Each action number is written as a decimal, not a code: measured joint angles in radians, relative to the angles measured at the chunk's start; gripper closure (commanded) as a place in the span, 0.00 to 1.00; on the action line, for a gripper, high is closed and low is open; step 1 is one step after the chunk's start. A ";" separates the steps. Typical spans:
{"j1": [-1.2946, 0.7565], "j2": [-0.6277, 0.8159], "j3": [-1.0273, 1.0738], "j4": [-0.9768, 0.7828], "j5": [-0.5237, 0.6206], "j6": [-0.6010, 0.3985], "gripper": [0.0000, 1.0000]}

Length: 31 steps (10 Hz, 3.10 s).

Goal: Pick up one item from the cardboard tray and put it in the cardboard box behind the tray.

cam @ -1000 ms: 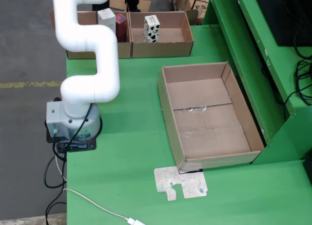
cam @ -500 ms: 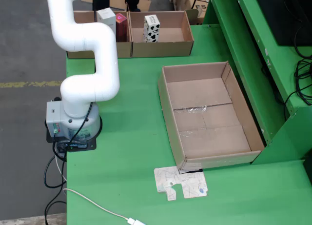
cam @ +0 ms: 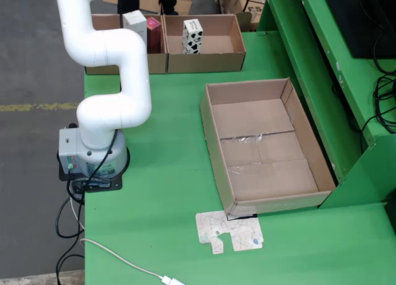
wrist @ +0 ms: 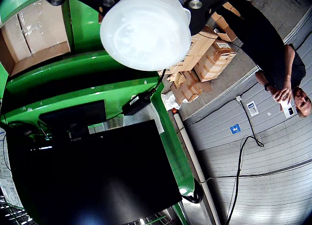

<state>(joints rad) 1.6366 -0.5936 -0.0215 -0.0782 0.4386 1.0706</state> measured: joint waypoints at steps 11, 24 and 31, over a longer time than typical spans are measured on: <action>0.045 0.005 0.000 -0.509 0.037 0.368 1.00; 0.055 -0.037 0.000 -0.692 0.060 0.437 1.00; 0.057 -0.055 0.000 -0.670 0.077 0.439 1.00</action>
<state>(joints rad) 1.6935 -0.6487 -0.0215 -0.7486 0.5154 1.5094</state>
